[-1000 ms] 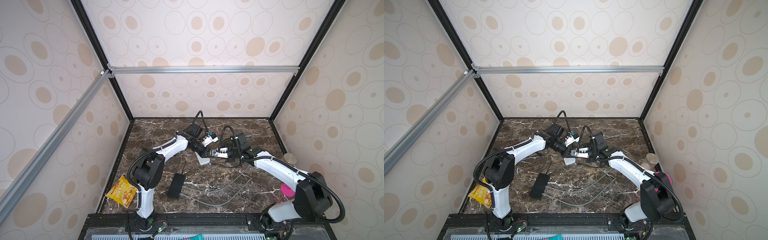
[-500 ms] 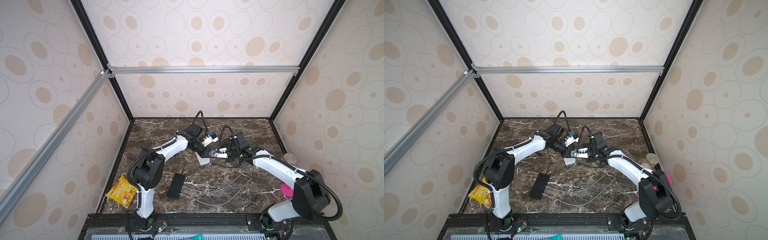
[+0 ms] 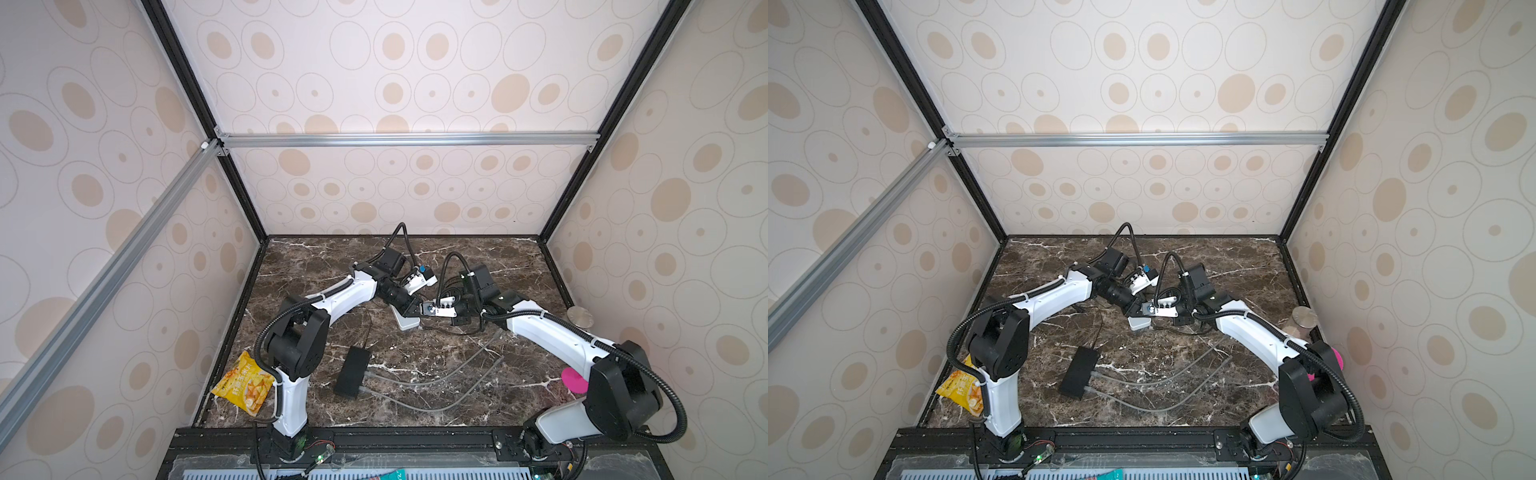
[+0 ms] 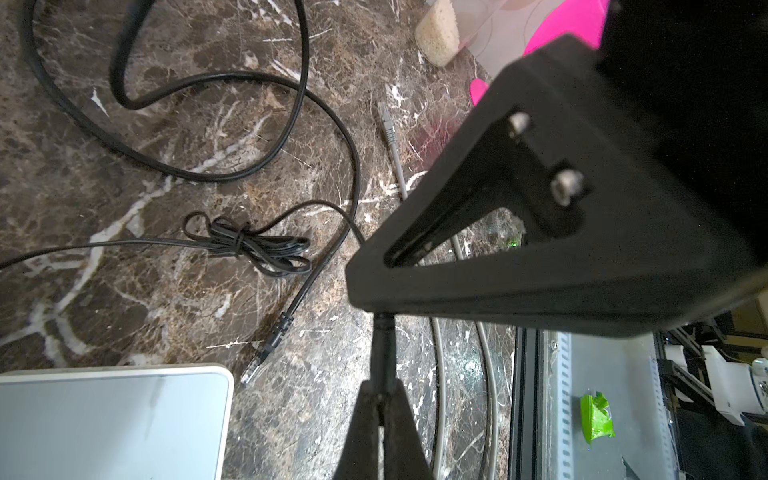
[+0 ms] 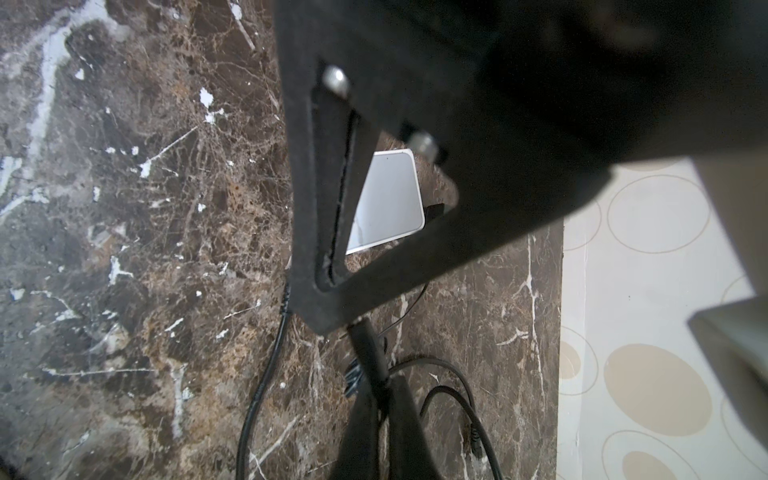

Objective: Insert the plug into the switch port

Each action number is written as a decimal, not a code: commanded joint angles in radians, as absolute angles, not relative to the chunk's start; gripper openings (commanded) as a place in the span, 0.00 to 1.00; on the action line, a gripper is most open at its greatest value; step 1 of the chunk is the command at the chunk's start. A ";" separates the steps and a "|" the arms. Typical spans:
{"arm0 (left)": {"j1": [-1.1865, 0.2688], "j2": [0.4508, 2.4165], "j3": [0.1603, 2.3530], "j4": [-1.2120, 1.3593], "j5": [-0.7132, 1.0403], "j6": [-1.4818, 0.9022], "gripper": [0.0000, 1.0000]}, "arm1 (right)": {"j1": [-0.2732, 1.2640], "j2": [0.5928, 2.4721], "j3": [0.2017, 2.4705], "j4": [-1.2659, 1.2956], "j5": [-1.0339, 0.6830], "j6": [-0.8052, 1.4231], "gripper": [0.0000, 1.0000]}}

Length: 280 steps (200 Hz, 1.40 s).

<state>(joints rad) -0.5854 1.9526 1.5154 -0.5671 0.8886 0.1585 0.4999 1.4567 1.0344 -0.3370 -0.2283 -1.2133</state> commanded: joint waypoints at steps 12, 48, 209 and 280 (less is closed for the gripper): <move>-0.578 1.963 1.557 -0.559 0.795 0.163 0.00 | 0.500 1.400 1.039 -0.419 -0.346 -1.180 0.01; -0.541 1.967 1.571 -0.533 0.774 0.099 0.33 | 0.500 1.410 1.052 -0.439 -0.334 -1.087 0.00; -0.630 1.958 1.505 -0.538 -0.038 -0.861 0.93 | 0.500 1.312 0.897 -0.199 0.110 0.000 0.00; -0.724 2.302 1.934 -0.991 -0.174 -0.966 0.98 | 0.499 1.172 0.733 -0.129 0.040 0.035 0.00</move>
